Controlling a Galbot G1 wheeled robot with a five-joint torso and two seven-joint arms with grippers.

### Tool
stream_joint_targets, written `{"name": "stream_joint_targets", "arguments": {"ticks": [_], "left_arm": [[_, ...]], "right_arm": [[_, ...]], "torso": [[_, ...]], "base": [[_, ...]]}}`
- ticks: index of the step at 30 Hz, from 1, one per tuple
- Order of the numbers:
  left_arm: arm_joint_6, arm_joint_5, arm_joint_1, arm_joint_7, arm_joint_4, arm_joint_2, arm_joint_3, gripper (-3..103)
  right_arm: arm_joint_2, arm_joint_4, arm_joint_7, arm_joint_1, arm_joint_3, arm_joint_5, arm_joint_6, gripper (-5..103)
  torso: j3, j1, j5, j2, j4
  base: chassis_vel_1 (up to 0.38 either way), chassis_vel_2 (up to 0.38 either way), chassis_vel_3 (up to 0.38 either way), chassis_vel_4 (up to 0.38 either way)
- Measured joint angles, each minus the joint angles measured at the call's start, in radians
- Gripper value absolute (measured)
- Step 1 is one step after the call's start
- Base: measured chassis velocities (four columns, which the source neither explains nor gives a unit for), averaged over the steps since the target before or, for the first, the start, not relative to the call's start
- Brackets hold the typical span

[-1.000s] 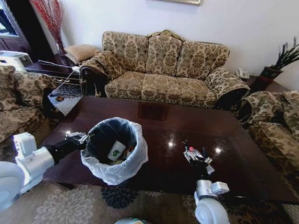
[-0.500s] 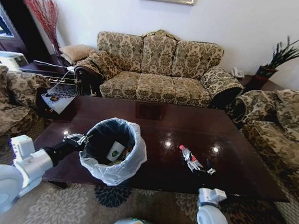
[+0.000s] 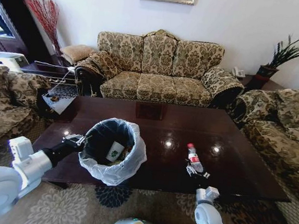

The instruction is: Move to the front of the table and place the trash on the table into the trash bin.

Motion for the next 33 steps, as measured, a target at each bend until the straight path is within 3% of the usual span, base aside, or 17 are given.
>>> {"name": "stream_joint_targets", "arguments": {"ticks": [16, 20, 26, 29, 32, 33], "left_arm": [[-0.006, 0.008, 0.001, 0.005, 0.0, -0.007, 0.002, 1], [-0.006, 0.008, 0.004, 0.006, -0.001, -0.005, -0.002, 1], [-0.006, 0.008, 0.008, 0.006, -0.001, -0.003, -0.009, 1], [-0.006, 0.008, 0.01, 0.006, -0.001, -0.002, -0.013, 1], [-0.006, 0.009, 0.013, 0.004, -0.001, 0.0, -0.017, 1], [-0.006, 0.009, 0.016, 0.002, -0.001, 0.002, -0.018, 1]], "right_arm": [[0.007, 0.001, 0.002, -0.003, -0.012, 0.006, 0.008, 38], [0.007, 0.041, 0.001, -0.011, -0.012, 0.027, 0.018, 32], [0.008, 0.134, 0.006, -0.018, -0.007, 0.052, 0.042, 32], [0.004, 0.222, -0.027, -0.026, -0.004, 0.064, 0.074, 32], [-0.007, 0.32, -0.138, -0.021, -0.005, 0.044, 0.142, 30], [-0.023, 0.366, -0.21, -0.006, -0.024, 0.05, 0.181, 30]], "torso": [[0.0, 0.0, 0.0001, 0.0, 0.0], [0.0, 0.0, 0.0002, 0.0, -0.0001], [0.0, 0.0, 0.0001, 0.0, 0.0], [0.0, 0.0, 0.0, 0.0, 0.0], [0.0, 0.0, 0.0, 0.0, -0.0002], [0.0, 0.0, 0.0, 0.0, -0.0001]], "base": [[0.0, 0.0, 0.0, 0.0], [0.0, 0.0, 0.0, 0.0], [0.0, 0.0, 0.0, 0.0], [0.0, 0.0, 0.0, 0.0], [0.0, 0.0, 0.0, 0.0], [0.0, 0.0, 0.0, 0.0]]}}
